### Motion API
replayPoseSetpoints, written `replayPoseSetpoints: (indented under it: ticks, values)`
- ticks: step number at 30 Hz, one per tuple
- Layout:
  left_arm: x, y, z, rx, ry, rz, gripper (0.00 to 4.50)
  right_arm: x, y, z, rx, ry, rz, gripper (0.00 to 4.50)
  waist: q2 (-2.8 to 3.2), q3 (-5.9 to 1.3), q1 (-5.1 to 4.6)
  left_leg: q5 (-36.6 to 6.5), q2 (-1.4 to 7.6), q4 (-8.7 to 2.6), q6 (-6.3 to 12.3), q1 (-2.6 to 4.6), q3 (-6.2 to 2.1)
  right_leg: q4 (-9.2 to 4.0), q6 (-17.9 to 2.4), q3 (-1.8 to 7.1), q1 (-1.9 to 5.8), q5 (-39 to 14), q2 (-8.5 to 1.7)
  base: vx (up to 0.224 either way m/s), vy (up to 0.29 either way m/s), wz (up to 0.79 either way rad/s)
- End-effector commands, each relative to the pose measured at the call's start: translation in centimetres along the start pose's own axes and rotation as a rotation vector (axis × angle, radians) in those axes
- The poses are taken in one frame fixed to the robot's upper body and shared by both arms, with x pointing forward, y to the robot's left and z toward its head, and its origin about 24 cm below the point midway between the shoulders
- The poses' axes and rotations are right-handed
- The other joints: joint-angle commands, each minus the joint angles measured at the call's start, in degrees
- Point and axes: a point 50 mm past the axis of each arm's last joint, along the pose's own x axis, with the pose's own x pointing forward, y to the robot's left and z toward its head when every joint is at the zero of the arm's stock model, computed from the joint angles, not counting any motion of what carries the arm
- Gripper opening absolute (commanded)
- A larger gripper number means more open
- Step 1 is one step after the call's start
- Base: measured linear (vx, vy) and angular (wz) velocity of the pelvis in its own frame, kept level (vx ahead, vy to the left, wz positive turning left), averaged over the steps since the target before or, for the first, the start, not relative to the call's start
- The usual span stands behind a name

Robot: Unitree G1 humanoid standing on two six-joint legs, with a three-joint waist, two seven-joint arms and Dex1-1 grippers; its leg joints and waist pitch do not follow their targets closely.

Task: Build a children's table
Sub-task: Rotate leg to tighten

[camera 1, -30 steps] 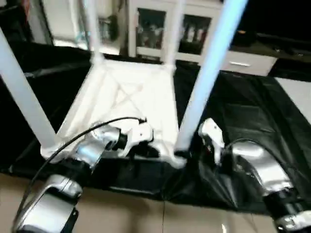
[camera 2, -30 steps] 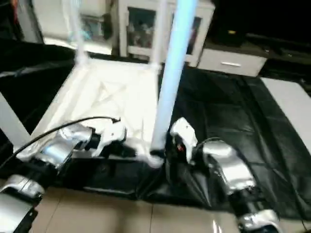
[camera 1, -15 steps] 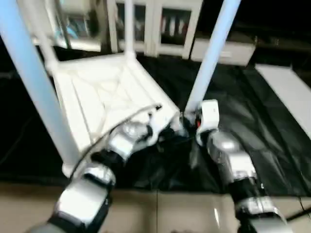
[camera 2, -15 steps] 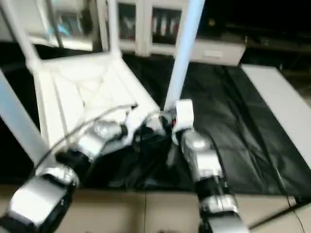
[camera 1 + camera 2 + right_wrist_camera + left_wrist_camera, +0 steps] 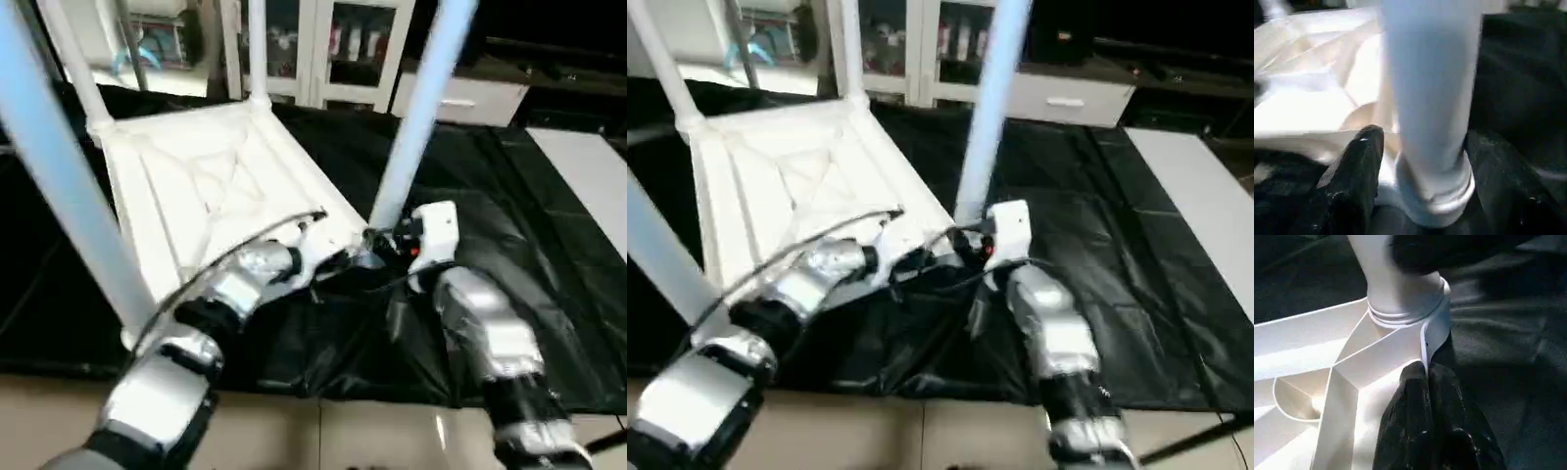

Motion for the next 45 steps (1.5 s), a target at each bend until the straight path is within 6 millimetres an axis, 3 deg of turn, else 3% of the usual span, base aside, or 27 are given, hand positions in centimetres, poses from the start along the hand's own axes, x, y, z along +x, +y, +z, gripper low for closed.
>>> replayPoseSetpoints:
  ticks: [1,3,7,9,10,11,13,14,15,16,17,19,20,22,23,24,25,27,29,36,39,41,45]
  values:
    - [0.0,-0.8,-1.5,0.016,0.073,-0.049,0.00,-0.4,0.9,0.4,-0.045,0.020,0.107,3.14,0.07,-4.18,0.54,-3.69,-0.22,-3.81,5.42,-1.18,1.21,-2.56,-10.92,2.94,4.54,-8.16,-1.86,0.000,0.000,0.00]
    - [-0.1,-1.3,-1.6,0.063,0.051,-0.112,0.00,-2.0,0.7,0.3,-0.066,0.049,0.199,3.47,0.53,-4.11,0.66,-4.73,-0.19,-3.82,5.78,-0.86,1.42,-2.75,-11.88,3.07,4.44,-8.31,-1.86,0.000,0.000,0.00]
    - [-0.2,-1.9,-1.4,0.156,0.018,-0.181,0.00,-6.3,0.1,-0.2,-0.156,0.137,0.403,3.47,-0.05,-3.84,1.83,-8.52,0.20,-3.89,6.70,-0.33,1.75,-3.18,-11.95,3.41,4.28,-10.17,-2.02,0.000,0.000,0.00]
    - [-0.2,-2.0,-1.2,0.177,-0.011,-0.203,0.00,-7.7,-0.2,-0.5,-0.171,0.172,0.435,3.47,-0.37,-3.61,2.47,-10.32,0.19,-4.11,6.21,-0.60,1.88,-3.54,-10.30,3.47,4.21,-15.01,-2.20,0.000,0.000,0.00]
    - [-0.3,-2.2,-0.9,0.182,-0.041,-0.223,0.00,-8.2,-0.5,-0.8,-0.176,0.182,0.430,3.47,-0.82,-3.55,2.62,-10.75,0.13,-4.12,5.94,-0.62,1.93,-3.79,-9.45,3.42,4.21,-17.03,-2.23,0.000,0.000,0.00]
    - [-0.3,-2.3,-0.9,0.180,-0.053,-0.231,0.00,-8.5,-0.7,-0.9,-0.178,0.187,0.424,3.47,-0.69,-3.51,2.88,-11.45,0.16,-4.17,5.41,-0.36,1.91,-4.01,-8.39,3.52,3.91,-19.91,-2.33,0.000,0.000,0.00]
    - [-0.3,-2.3,-0.9,0.176,-0.055,-0.229,0.00,-8.6,-0.9,-1.0,-0.175,0.186,0.399,3.47,-0.66,-3.56,2.77,-11.92,0.17,-4.22,4.74,-0.29,1.88,-4.12,-8.01,3.54,3.61,-21.20,-2.24,0.000,0.000,0.00]
    - [-0.3,-2.3,-0.8,0.200,-0.065,-0.212,0.00,-8.6,-1.2,-1.1,-0.156,0.182,0.366,3.47,-1.14,-3.52,2.80,-11.78,0.12,-4.17,4.60,-0.32,1.93,-4.08,-7.56,3.55,3.49,-22.01,-2.17,0.000,0.000,0.00]
    - [-0.3,-2.2,-0.7,0.196,-0.070,-0.206,0.00,-8.6,-1.2,-1.1,-0.154,0.182,0.363,3.47,-0.72,-3.48,2.82,-12.05,0.16,-4.17,4.48,-0.02,2.04,-4.26,-7.57,3.68,3.13,-22.43,-2.15,0.000,0.000,0.00]
    - [-0.5,-2.0,-0.6,0.167,-0.089,-0.193,0.00,-8.5,-0.9,-1.3,-0.148,0.180,0.356,3.47,-0.72,-3.48,2.82,-12.05,0.16,-4.17,4.48,-0.02,2.04,-4.26,-7.57,3.68,3.13,-22.43,-2.15,0.000,0.000,0.00]
    - [-0.7,-1.9,-0.7,0.123,-0.106,-0.193,0.27,-8.6,-0.5,-1.4,-0.146,0.180,0.362,3.52,-1.01,-3.49,2.76,-11.38,0.17,-4.21,4.18,-0.22,2.09,-4.05,-7.73,3.85,3.28,-21.46,-2.05,0.000,0.000,0.00]
    - [-1.1,-1.9,-0.7,0.112,-0.120,-0.203,0.27,-8.6,-0.1,-1.4,-0.131,0.171,0.363,3.52,-1.09,-3.61,2.87,-10.17,0.32,-4.23,4.21,-0.26,2.07,-3.60,-8.26,4.04,3.37,-19.12,-2.05,0.000,0.000,0.00]
    - [-1.5,-2.0,-0.8,0.134,-0.128,-0.215,0.47,-8.6,0.2,-1.4,-0.113,0.159,0.364,3.53,-1.21,-3.72,2.88,-8.74,0.32,-4.18,4.74,-0.63,2.07,-3.07,-8.87,4.15,3.56,-16.70,-2.07,0.000,0.000,0.00]
    - [-1.5,-2.0,-0.8,0.135,-0.128,-0.215,0.63,-8.6,0.2,-1.4,-0.113,0.159,0.364,3.53,-1.04,-3.79,2.85,-8.50,0.42,-4.10,4.78,-0.47,2.12,-2.94,-9.29,4.20,3.40,-15.68,-2.12,0.000,0.000,0.00]
    - [-2.1,-2.1,-1.0,0.145,-0.139,-0.222,0.66,-8.5,0.5,-1.6,-0.100,0.154,0.371,3.53,-0.97,-4.03,2.72,-6.97,0.45,-3.92,4.85,-0.35,2.14,-2.44,-10.22,4.22,3.47,-12.23,-2.02,0.000,0.000,0.00]
    - [-2.5,-2.2,-1.2,0.157,-0.136,-0.222,0.74,-8.3,0.6,-1.7,-0.097,0.156,0.376,3.53,-2.09,-3.92,2.55,-5.88,0.34,-3.78,5.37,-0.61,2.36,-2.34,-10.72,4.22,3.55,-10.57,-1.90,0.000,0.000,0.00]
    - [-2.5,-2.2,-1.2,0.157,-0.136,-0.222,0.74,-8.3,0.6,-1.7,-0.097,0.156,0.376,3.53,-1.68,-4.08,2.75,-5.16,0.41,-3.77,5.35,-0.53,2.24,-1.87,-11.12,4.27,3.68,-9.58,-2.03,0.000,0.000,0.00]
    - [-3.8,-2.1,-1.9,0.150,-0.125,-0.218,0.97,-7.9,0.7,-1.9,-0.097,0.158,0.385,3.53,-1.62,-3.98,2.72,-3.55,0.40,-3.63,5.70,-0.34,2.45,-1.63,-11.90,4.37,3.38,-7.24,-1.99,0.000,0.000,0.00]
    - [-5.2,-1.9,-2.7,0.139,-0.091,-0.216,1.10,-7.8,0.7,-1.7,-0.104,0.154,0.393,3.53,-1.61,-3.85,2.63,-4.54,0.38,-3.68,5.12,-0.34,2.51,-1.58,-11.74,4.48,3.46,-7.76,-2.05,0.000,0.000,0.00]
    - [-8.2,-1.6,-4.3,0.103,-0.031,-0.164,1.63,-7.8,0.2,-1.2,-0.105,0.143,0.373,3.53,-1.51,-3.38,2.53,-10.93,0.37,-4.22,1.98,-0.16,2.39,-2.48,-8.07,4.58,3.01,-17.32,-1.88,0.000,0.000,0.00]
    - [-9.3,-1.7,-4.2,0.068,-0.069,-0.141,1.92,-7.8,0.4,-1.2,-0.104,0.140,0.385,3.53,-1.50,-3.46,2.50,-11.47,0.40,-4.24,1.45,-0.12,2.38,-2.31,-8.18,4.62,2.93,-16.78,-1.82,0.000,0.000,0.00]
    - [-9.6,-1.7,-3.7,0.053,-0.119,-0.125,1.92,-7.9,0.4,-1.2,-0.101,0.138,0.390,3.53,-1.41,-3.49,2.53,-10.86,0.32,-4.21,1.53,-0.21,2.42,-2.17,-8.71,4.64,2.98,-15.23,-1.71,0.000,0.000,0.00]
    - [-10.7,-1.7,-4.7,0.035,-0.075,-0.113,1.92,-7.9,0.4,-1.2,-0.094,0.135,0.385,3.53,-1.36,-3.61,2.62,-9.90,0.21,-4.10,1.91,-0.18,2.46,-1.93,-9.04,4.63,3.04,-13.07,-1.53,0.000,0.000,0.00]
